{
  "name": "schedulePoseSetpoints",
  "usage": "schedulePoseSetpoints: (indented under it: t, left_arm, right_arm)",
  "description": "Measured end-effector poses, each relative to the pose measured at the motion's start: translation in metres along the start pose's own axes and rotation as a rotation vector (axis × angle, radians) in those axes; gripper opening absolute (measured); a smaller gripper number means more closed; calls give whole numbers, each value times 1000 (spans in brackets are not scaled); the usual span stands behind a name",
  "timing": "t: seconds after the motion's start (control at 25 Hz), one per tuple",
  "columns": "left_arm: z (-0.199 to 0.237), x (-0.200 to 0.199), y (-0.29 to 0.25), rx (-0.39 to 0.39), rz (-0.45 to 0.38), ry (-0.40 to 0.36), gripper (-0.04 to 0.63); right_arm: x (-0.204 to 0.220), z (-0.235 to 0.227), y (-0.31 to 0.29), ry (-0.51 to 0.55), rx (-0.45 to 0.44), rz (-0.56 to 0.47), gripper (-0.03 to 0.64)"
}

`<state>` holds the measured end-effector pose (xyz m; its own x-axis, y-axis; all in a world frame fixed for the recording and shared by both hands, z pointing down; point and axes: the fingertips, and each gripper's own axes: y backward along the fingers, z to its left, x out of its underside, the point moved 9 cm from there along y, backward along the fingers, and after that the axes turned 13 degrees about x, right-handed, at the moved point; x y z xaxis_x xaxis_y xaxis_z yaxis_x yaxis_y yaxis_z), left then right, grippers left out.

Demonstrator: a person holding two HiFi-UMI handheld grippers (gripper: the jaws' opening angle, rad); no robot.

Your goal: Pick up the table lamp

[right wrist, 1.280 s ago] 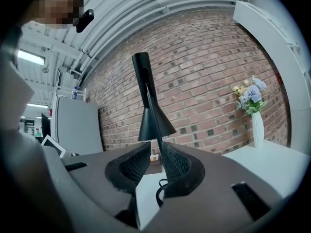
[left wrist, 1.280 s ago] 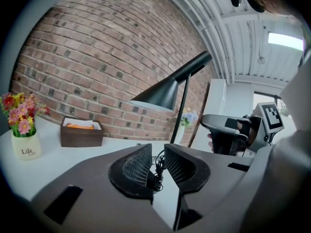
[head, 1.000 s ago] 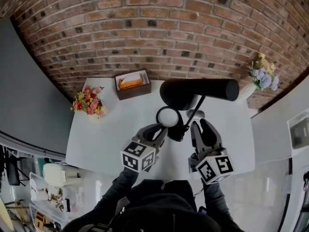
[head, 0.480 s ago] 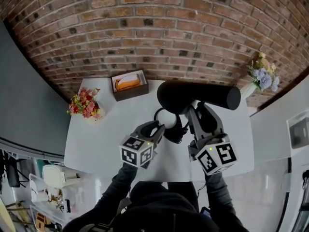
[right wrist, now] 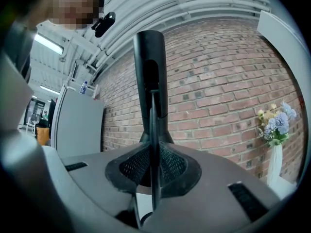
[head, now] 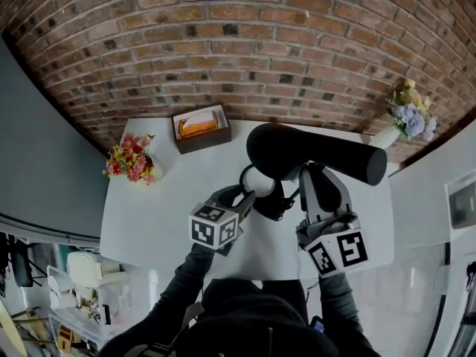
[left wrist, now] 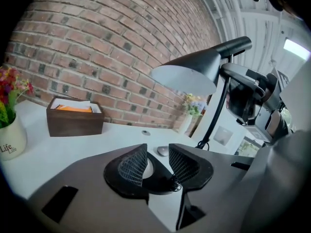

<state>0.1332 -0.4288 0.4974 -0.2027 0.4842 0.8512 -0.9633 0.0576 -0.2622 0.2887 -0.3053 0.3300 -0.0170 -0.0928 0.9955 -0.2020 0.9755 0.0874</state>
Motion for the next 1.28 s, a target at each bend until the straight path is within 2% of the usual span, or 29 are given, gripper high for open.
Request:
schedulePoseSetpoints:
  t: [0.24,0.48,0.6,0.72,0.8,0.92,1.0,1.04,1.12,1.2,1.28]
  left_arm:
    - [27,18,-7,-46,45,58,138]
    - [71,32,-27,-104,41,175,153]
    - [86,36,-37,-81,44,241,167]
    - [93,41,-55,-40,90,275,190]
    - [95,43,-71,-1,121,287,205]
    - [97,46,-103,76,165,343,214]
    - [98,45,-122,97,187,379,183]
    - [99,44,-129,99,183,405,130]
    - [100,42,-133,110,151,471,98]
    - [99,41,-132,122,121,507,86]
    - [96,40,-132,122,110,504,83]
  right_arm:
    - [0,-11,18,-43,-5,-20,49]
    - [-7,-18,35,-109,-20,-54,49]
    - [-9,-23,42,-113,-26,-48,49]
    - [-8,-30,50,-110,-28,-40,49]
    - [-7,-33,57,-94,-45,-39,49]
    - [-5,-38,67,-75,-78,-45,48]
    - [-14,-36,64,-67,-102,-47,48]
    - [-24,-33,59,-51,-116,-50,48]
    - [-35,-33,55,-38,-118,-53,48]
    - [-23,-44,69,-77,-80,-51,48]
    - [-8,-56,86,-121,-27,-47,48]
